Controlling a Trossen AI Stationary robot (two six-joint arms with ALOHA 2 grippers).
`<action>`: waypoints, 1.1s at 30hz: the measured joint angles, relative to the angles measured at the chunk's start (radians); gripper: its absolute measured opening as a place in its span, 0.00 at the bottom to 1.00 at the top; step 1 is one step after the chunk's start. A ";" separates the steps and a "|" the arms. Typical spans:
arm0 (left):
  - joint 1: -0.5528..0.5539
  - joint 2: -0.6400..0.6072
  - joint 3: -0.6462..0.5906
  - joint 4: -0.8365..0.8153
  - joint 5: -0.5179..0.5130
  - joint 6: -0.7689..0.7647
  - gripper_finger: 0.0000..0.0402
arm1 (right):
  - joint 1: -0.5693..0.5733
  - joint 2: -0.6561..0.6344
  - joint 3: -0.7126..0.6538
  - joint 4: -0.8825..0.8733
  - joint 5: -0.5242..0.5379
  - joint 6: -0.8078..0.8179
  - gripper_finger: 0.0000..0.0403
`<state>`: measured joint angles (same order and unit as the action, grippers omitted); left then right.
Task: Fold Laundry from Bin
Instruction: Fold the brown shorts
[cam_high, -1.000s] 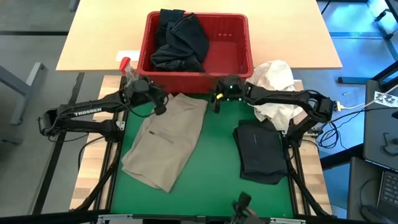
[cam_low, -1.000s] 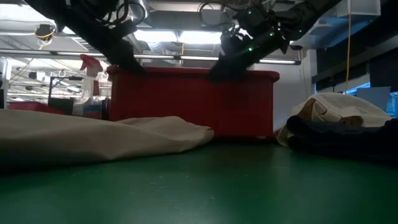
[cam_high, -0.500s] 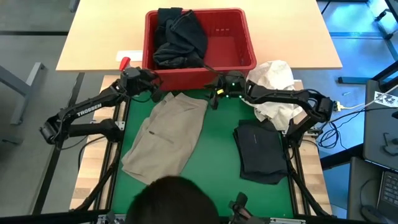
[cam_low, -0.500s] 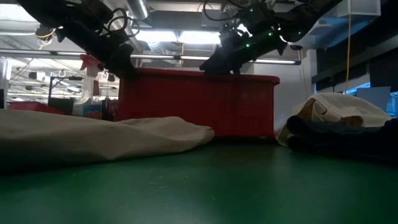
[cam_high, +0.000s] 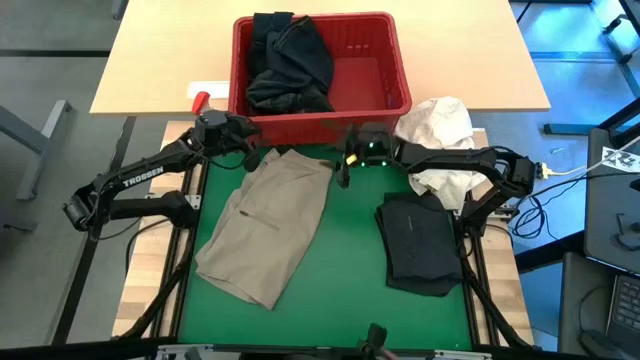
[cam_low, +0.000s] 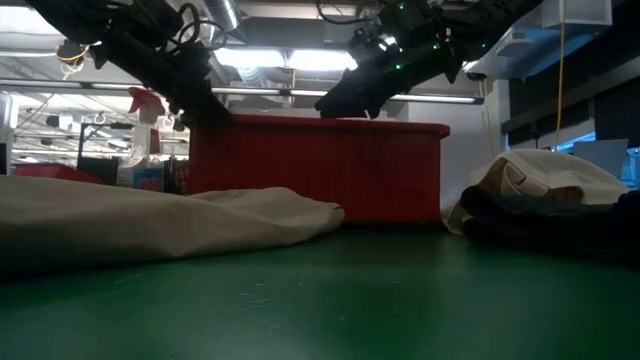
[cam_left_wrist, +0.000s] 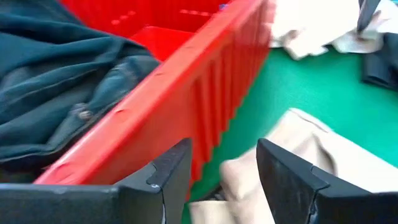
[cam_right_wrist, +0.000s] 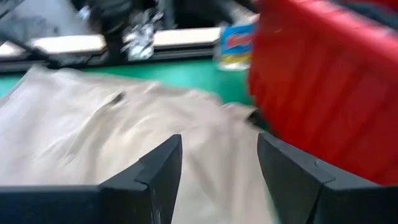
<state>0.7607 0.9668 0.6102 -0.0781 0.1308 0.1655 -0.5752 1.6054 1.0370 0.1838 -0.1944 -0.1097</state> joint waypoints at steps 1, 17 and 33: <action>-0.011 0.000 0.000 -0.001 0.010 0.001 0.44 | 0.016 0.000 0.000 -0.018 0.002 -0.001 0.52; -0.247 0.013 -0.005 -0.199 0.018 -0.139 0.44 | 0.305 0.050 0.001 -0.084 0.165 0.159 0.52; -0.445 0.014 -0.188 -0.159 -0.161 -0.320 0.44 | 0.339 0.324 -0.001 0.270 0.210 0.175 0.52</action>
<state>0.3156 0.9806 0.4225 -0.2368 -0.0300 -0.1543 -0.2359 1.9298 1.0362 0.4543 0.0159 0.0650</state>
